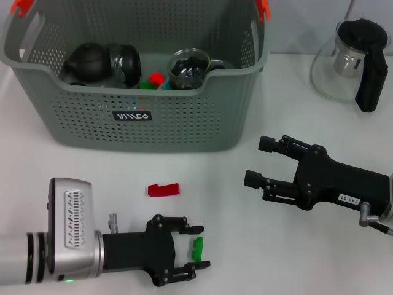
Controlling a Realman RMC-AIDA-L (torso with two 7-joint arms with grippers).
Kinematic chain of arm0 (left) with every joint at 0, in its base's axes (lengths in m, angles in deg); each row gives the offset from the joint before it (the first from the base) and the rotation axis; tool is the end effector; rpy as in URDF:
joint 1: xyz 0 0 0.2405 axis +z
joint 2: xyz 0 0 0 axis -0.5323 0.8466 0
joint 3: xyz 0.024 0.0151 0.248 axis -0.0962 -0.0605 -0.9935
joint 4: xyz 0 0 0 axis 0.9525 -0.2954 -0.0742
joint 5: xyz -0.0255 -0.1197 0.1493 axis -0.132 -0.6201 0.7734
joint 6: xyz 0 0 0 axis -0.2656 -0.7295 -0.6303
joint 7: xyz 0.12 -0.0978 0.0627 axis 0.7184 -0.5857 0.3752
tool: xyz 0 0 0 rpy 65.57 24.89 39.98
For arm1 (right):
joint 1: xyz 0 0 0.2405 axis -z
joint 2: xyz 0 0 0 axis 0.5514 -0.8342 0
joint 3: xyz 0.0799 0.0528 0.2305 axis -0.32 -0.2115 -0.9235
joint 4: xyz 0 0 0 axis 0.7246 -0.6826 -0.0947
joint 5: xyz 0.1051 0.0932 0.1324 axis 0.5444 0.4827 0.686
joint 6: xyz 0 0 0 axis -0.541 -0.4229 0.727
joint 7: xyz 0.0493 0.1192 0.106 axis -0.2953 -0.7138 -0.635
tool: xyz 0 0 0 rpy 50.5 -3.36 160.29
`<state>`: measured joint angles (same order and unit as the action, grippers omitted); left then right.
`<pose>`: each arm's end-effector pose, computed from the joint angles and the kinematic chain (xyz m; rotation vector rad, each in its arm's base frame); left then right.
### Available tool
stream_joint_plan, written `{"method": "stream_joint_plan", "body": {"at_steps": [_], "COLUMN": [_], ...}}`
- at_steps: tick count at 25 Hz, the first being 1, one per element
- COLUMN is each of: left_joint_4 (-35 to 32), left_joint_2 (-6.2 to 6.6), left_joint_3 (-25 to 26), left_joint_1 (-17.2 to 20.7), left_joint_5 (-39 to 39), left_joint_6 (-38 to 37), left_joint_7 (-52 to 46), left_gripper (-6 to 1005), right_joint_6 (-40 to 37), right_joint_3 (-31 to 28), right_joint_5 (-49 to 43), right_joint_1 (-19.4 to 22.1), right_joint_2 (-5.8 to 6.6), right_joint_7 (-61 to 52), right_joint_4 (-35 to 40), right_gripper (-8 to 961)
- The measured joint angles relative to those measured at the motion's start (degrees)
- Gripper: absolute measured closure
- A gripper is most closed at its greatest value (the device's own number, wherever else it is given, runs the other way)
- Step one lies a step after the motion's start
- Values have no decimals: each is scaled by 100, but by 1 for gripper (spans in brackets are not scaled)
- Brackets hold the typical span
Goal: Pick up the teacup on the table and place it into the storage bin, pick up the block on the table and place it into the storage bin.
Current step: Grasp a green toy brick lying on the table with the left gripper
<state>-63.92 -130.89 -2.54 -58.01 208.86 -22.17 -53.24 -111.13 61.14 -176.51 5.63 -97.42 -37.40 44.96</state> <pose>-0.2697 0.2470 -0.1162 -2.8546 0.0147 -0.4918 0.2236 0.2864 -0.0521 -2.6460 0.5578 1.0772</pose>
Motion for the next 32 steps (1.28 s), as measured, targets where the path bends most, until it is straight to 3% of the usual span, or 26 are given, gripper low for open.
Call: {"method": "stream_joint_plan", "body": {"at_steps": [32], "left_joint_4": [2], "left_joint_2": [18], "left_joint_3": [-17], "left_joint_1": [-35], "left_joint_5": [76], "left_joint_6": [48], "left_joint_7": [-355], "left_gripper": [468], "right_joint_6": [3], "right_joint_3": [-9], "right_joint_5": [-7], "right_joint_1": [-3], "right_joint_2": [9], "right_joint_7": [12], "right_joint_4": [-5], "right_gripper": [44]}}
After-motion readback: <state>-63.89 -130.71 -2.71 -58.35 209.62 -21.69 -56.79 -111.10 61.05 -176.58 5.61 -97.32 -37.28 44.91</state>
